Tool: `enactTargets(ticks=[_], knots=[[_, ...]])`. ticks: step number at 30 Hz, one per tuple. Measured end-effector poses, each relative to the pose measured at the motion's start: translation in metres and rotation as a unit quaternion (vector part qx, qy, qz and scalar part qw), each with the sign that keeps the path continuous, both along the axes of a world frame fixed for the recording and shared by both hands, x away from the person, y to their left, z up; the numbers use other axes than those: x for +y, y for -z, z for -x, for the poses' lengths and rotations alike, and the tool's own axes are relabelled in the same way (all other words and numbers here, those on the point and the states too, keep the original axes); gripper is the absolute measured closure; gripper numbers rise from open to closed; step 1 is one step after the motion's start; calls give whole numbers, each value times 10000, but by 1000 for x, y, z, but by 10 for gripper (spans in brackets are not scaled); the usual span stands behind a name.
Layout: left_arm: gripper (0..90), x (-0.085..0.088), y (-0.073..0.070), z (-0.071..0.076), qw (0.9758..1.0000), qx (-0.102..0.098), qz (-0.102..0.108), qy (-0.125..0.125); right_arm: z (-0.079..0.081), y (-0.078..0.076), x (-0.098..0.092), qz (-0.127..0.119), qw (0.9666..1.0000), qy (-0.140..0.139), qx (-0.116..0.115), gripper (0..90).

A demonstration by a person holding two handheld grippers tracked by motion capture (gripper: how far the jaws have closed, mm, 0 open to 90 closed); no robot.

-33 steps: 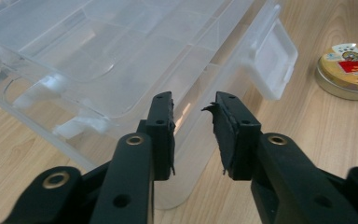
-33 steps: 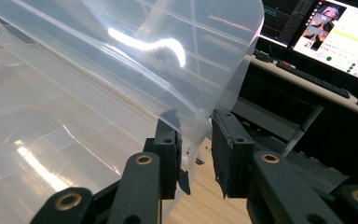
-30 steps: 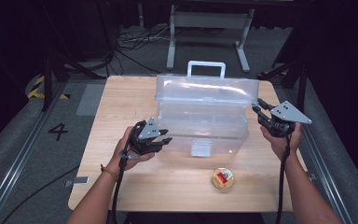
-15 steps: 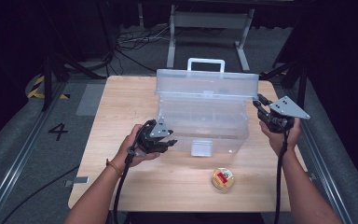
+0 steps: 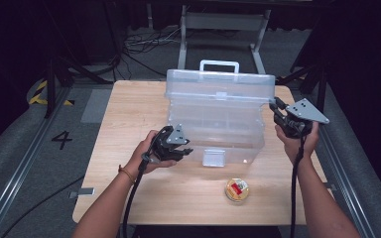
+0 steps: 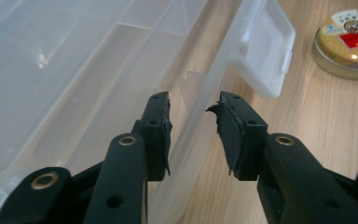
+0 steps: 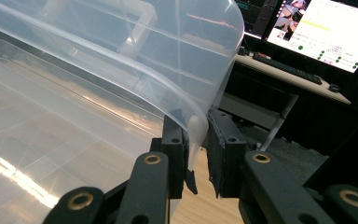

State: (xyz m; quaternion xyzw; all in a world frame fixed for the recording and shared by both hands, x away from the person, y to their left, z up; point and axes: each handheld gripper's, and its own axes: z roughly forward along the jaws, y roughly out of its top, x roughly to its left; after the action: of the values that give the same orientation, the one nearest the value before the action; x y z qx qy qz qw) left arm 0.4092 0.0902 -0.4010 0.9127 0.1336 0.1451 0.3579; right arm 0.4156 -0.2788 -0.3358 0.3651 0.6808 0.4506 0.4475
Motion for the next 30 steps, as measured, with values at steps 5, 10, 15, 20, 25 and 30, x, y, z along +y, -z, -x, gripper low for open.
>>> enactTargets(ticks=[5, 10, 15, 20, 25, 30], knots=[[686, -3, -2, -3, 9999, 47, -133, 55, -2, -2, 0, -4, 10000, 17, 8, 785], [692, -9, -4, -7, 9989, 140, -394, 196, -3, -6, 2, 72, 9999, 43, 62, 788], [723, -13, -4, -10, 9973, 118, -668, 290, -6, -7, 2, 35, 9999, 76, 92, 789], [741, -16, -5, -13, 9960, 172, -785, 384, -8, -8, 2, -22, 9999, 93, 75, 790], [755, -17, -6, -13, 9949, 154, -882, 458, -9, -8, 2, -62, 9999, 147, 59, 795], [767, -16, -6, -15, 9947, 190, -853, 534, -11, -10, 4, -46, 9997, 248, 38, 803]])
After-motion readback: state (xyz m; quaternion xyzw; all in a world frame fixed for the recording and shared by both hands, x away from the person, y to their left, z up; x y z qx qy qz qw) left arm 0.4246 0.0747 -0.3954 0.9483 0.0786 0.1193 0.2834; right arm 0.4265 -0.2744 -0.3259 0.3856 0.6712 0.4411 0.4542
